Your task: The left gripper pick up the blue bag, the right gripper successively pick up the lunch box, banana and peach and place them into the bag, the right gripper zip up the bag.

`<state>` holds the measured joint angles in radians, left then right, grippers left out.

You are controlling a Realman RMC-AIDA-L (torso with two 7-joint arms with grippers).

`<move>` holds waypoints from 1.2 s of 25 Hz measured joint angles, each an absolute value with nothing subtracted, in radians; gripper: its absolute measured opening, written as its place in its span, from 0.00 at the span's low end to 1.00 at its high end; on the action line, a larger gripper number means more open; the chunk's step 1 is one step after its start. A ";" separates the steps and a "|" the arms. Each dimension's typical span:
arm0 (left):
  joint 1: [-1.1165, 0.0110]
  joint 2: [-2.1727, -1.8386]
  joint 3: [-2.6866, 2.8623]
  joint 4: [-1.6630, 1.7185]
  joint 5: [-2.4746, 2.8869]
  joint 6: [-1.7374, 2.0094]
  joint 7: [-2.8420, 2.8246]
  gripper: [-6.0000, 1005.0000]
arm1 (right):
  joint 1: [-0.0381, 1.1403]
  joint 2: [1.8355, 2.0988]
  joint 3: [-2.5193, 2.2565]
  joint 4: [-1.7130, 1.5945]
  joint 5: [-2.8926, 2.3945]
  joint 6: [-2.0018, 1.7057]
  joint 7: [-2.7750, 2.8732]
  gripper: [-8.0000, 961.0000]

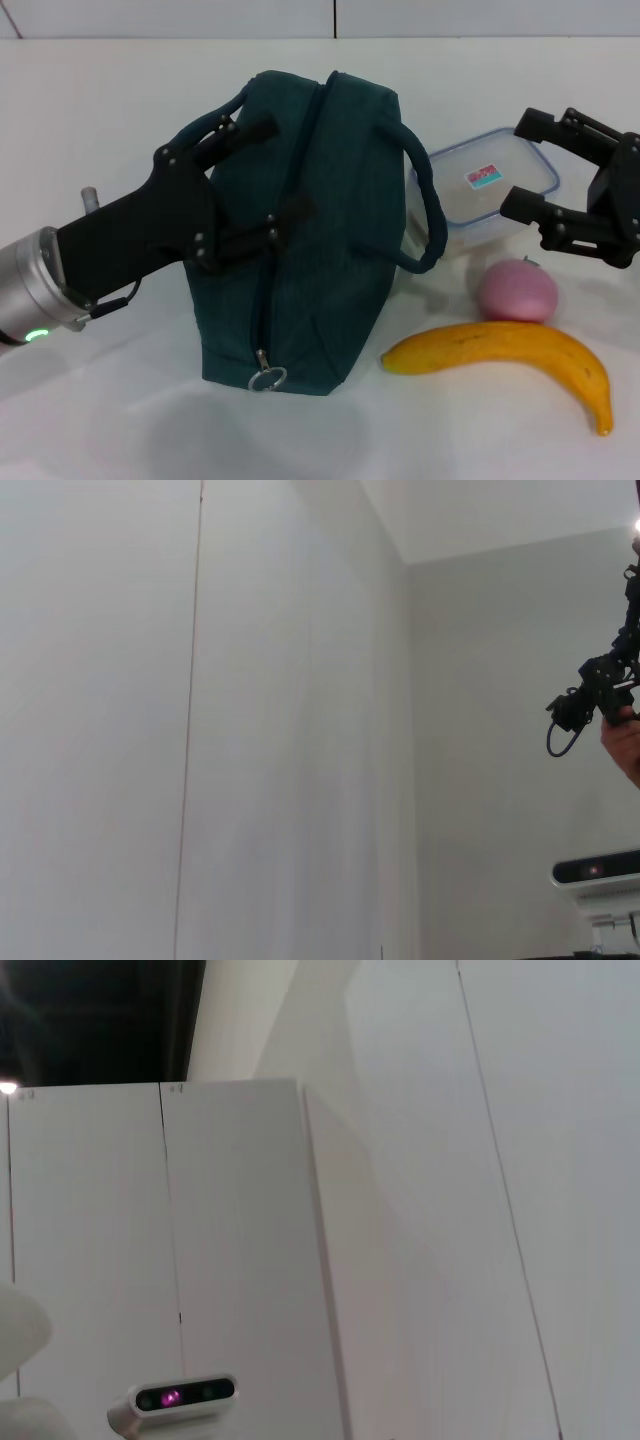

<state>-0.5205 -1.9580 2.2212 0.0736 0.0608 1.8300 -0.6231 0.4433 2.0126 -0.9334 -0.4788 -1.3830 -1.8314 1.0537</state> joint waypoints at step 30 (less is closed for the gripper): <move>-0.584 -1.837 2.229 0.060 -0.028 1.867 -0.998 0.83 | 0.429 2.010 -0.933 -0.479 -1.385 -1.834 1.043 0.90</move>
